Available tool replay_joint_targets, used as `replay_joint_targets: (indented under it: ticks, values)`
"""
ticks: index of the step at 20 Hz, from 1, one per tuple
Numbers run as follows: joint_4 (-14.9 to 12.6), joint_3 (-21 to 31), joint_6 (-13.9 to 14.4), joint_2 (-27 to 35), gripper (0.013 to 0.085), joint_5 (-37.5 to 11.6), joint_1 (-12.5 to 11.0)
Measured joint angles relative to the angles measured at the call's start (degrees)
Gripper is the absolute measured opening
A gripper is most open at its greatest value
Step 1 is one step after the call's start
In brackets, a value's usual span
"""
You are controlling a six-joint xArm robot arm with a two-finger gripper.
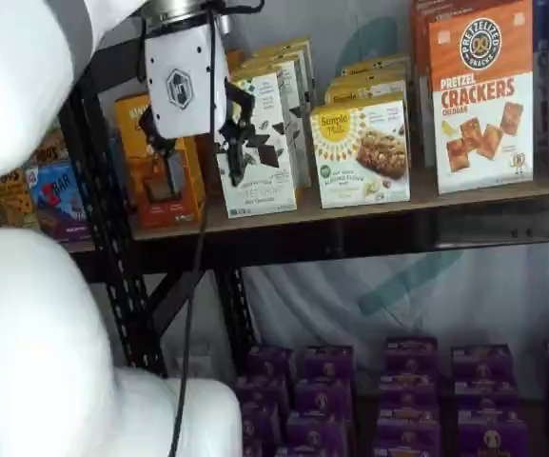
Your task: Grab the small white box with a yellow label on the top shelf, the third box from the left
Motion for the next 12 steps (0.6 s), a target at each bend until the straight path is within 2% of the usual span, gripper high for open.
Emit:
replay_joint_targets:
  ticks: [1,2,3,8,12]
  values:
    - [0.8,-0.1,-0.3,0.2,0.085,0.3,-0.7]
    - [6.3,-0.9,-2.6,1.2,0.085,2.4,-5.9]
    - [8.2,-0.9,-3.4,1.3,0.085,2.7,-7.3]
    - [7.6,-1.2,-3.3,1.4,0.085,2.5,-6.7]
    - [5.0,-0.9,-2.7,1.0,0.085,1.1,-4.8]
